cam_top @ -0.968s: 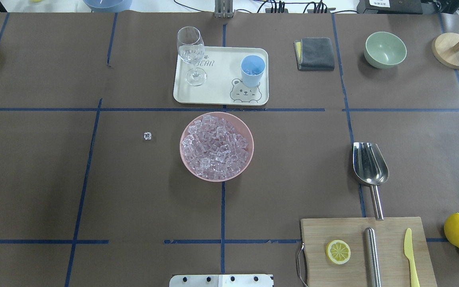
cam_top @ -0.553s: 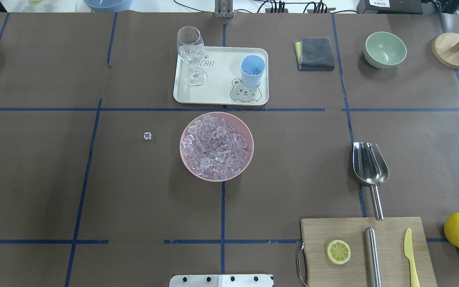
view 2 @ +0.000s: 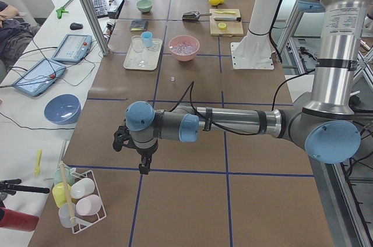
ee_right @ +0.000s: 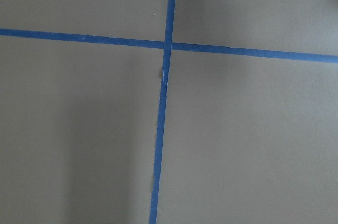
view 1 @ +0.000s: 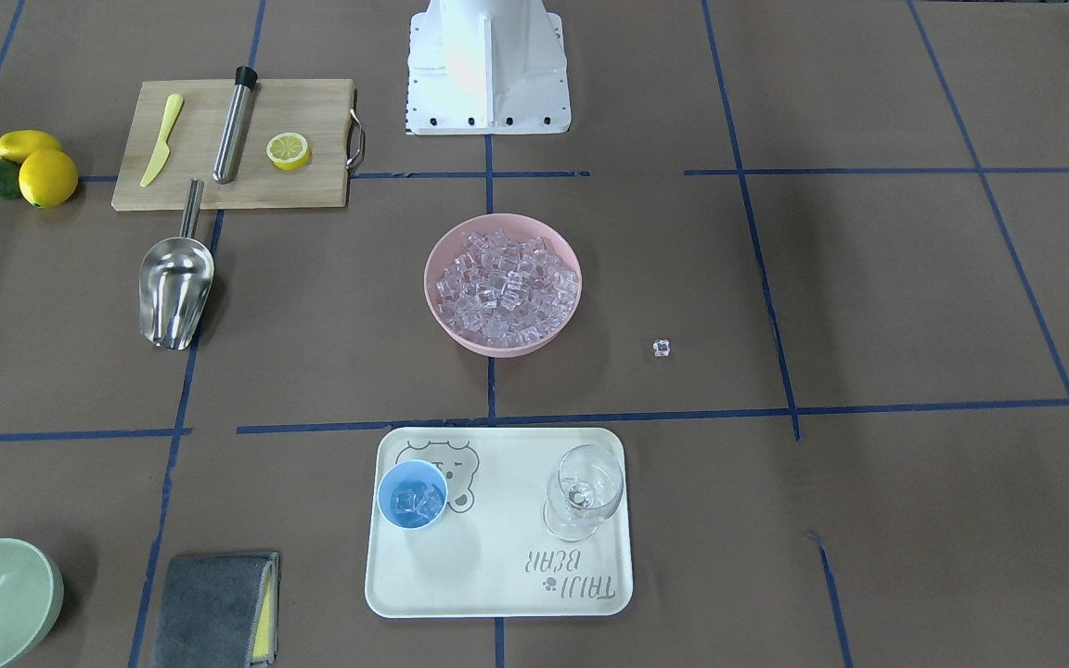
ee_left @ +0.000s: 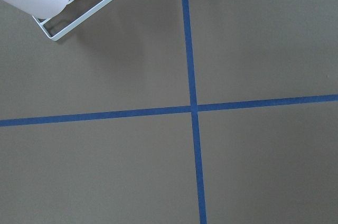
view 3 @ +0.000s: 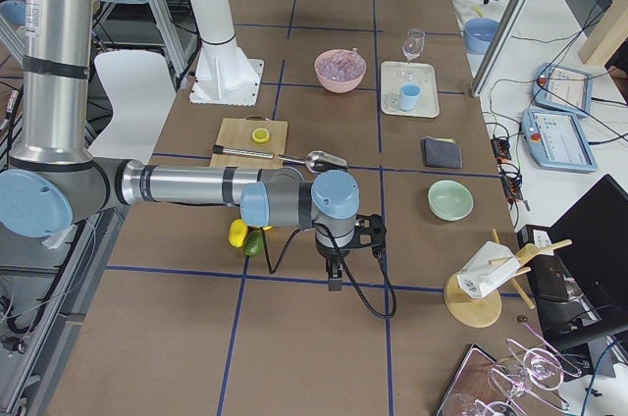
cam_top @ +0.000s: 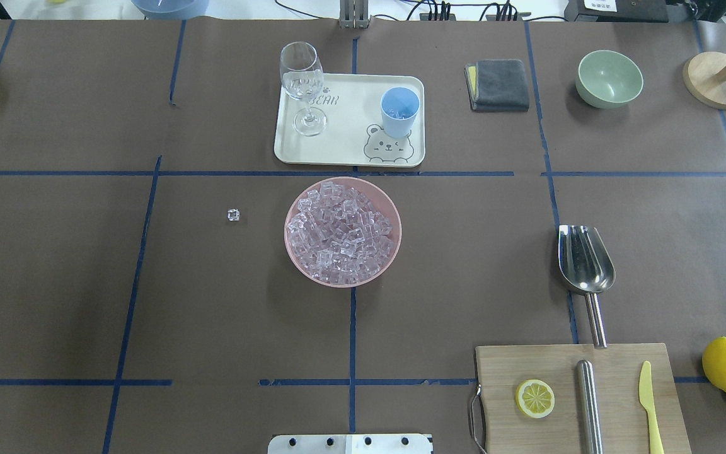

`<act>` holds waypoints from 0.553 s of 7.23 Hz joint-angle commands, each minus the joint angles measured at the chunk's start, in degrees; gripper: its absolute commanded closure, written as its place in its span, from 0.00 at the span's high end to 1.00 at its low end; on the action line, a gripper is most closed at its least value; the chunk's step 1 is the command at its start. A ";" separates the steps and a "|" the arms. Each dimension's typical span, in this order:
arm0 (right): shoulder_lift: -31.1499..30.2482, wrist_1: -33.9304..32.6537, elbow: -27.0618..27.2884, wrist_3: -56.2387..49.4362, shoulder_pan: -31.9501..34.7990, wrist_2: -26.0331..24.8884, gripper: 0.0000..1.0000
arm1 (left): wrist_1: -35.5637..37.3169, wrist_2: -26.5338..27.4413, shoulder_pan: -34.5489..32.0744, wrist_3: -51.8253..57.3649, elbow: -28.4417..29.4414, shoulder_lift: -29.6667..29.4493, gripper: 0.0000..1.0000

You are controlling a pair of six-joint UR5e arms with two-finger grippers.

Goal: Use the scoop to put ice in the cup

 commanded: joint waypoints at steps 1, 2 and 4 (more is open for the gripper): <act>0.00 0.00 0.00 0.00 -0.02 -0.07 1.00 | -0.08 0.00 0.00 0.01 0.00 0.00 1.00; 0.00 0.00 0.00 0.00 -0.02 -0.07 1.00 | -0.17 0.00 0.00 -0.08 0.00 0.00 1.00; 0.00 0.00 -0.35 0.00 -0.80 -0.24 1.00 | -0.44 0.00 0.00 0.01 0.00 -0.09 1.00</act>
